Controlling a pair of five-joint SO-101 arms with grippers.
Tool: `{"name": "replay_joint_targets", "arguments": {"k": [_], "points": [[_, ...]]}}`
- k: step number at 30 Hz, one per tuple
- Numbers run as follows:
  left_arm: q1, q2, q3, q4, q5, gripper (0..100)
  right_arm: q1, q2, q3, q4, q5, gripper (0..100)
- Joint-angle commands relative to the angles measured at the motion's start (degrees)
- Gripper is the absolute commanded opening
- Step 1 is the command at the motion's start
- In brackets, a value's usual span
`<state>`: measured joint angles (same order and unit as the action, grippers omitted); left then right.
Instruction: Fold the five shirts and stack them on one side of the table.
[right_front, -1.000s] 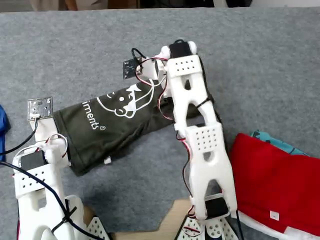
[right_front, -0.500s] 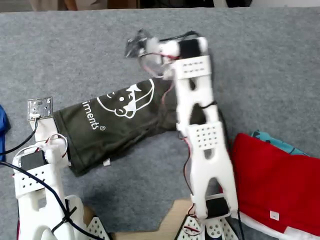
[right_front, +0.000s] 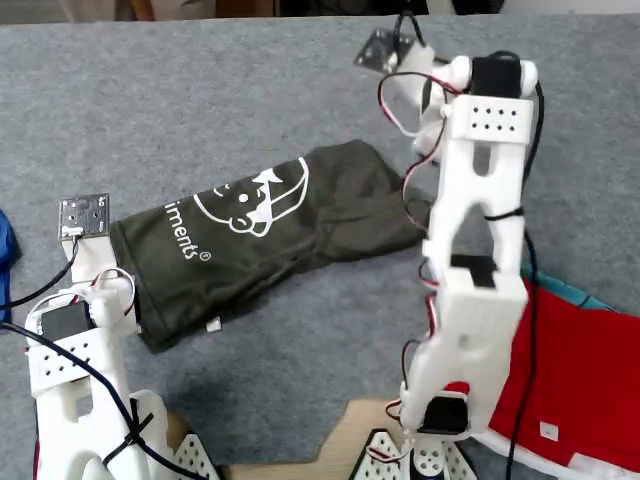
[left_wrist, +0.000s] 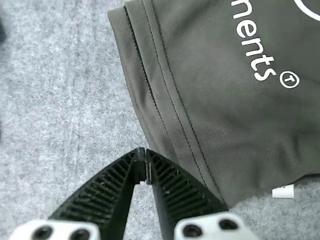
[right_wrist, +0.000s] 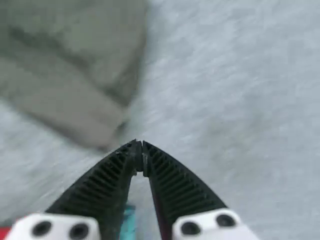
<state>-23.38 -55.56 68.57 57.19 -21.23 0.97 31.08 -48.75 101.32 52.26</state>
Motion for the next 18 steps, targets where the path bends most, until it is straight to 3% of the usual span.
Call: {"name": "replay_joint_targets", "arguments": {"k": [1,9,18], "points": [[-0.09,-0.40,-0.88,-0.79,-0.44,2,0.66,-12.09,18.77,-0.35,-0.88,0.5],[-0.09,-0.40,-0.88,-0.79,-0.44,2,-0.66,-17.10,41.98,-15.65,-1.93,0.5],[-0.35,-0.66,-0.88,-0.44,-0.44,2,-5.23,1.01,33.36,-25.41,-3.87,0.5]]}}
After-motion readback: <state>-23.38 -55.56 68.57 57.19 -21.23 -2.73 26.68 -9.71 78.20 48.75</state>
